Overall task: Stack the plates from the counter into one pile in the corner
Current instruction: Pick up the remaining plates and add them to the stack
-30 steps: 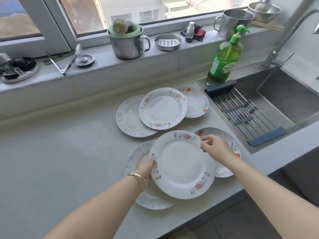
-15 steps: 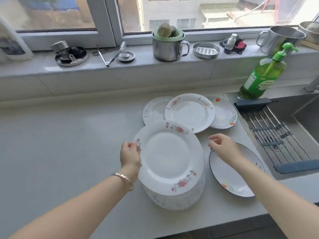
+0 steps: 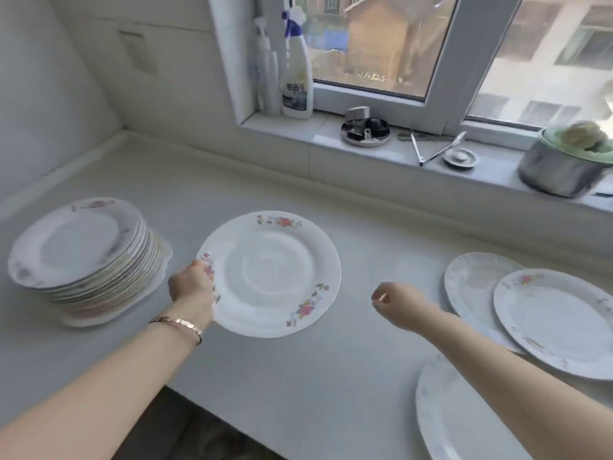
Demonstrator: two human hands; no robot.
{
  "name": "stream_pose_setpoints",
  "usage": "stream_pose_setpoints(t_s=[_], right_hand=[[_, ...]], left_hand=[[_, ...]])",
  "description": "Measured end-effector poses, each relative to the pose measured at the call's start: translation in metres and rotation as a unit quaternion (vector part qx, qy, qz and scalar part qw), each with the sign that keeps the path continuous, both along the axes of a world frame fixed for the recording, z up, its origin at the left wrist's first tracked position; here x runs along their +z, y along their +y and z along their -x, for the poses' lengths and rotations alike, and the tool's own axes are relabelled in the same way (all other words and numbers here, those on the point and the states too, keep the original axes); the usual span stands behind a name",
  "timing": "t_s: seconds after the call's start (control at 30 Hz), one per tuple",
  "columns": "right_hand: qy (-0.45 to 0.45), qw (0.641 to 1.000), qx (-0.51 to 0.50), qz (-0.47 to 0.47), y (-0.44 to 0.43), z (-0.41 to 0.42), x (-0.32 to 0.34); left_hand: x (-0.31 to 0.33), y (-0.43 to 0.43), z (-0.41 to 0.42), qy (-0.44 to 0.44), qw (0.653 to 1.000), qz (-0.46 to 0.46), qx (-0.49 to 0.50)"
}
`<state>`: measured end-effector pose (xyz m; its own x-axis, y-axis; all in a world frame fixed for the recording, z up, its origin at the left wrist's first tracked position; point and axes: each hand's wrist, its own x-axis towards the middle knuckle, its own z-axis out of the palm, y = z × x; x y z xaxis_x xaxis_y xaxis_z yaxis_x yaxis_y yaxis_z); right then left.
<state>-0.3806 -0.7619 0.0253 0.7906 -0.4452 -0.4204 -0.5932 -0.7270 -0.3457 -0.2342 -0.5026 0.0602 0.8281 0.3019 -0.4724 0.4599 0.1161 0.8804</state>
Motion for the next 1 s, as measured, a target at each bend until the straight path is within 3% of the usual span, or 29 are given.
stream_pose_setpoints(t_s=[0.17,0.57,0.83,0.9,1.0], right_hand=[[-0.005,0.997,0.078,-0.008,0.081,-0.100,-0.004],[0.027,0.996,0.071,-0.050,0.242,-0.253,-0.015],[0.049,0.996,0.058,-0.047,0.269,-0.272,-0.019],[0.052,0.996,0.056,-0.043,0.271,-0.275,-0.020],[0.058,0.996,0.055,-0.041,0.275,-0.280,-0.019]], left_hand=[[0.015,0.103,-0.071,-0.033,0.996,-0.005,0.082],[-0.005,0.287,-0.231,0.001,0.988,-0.079,0.133],[-0.037,0.312,-0.263,0.040,0.993,-0.098,0.052],[-0.038,0.315,-0.265,0.015,0.986,-0.163,-0.021],[-0.036,0.324,-0.264,-0.028,0.920,-0.349,-0.176]])
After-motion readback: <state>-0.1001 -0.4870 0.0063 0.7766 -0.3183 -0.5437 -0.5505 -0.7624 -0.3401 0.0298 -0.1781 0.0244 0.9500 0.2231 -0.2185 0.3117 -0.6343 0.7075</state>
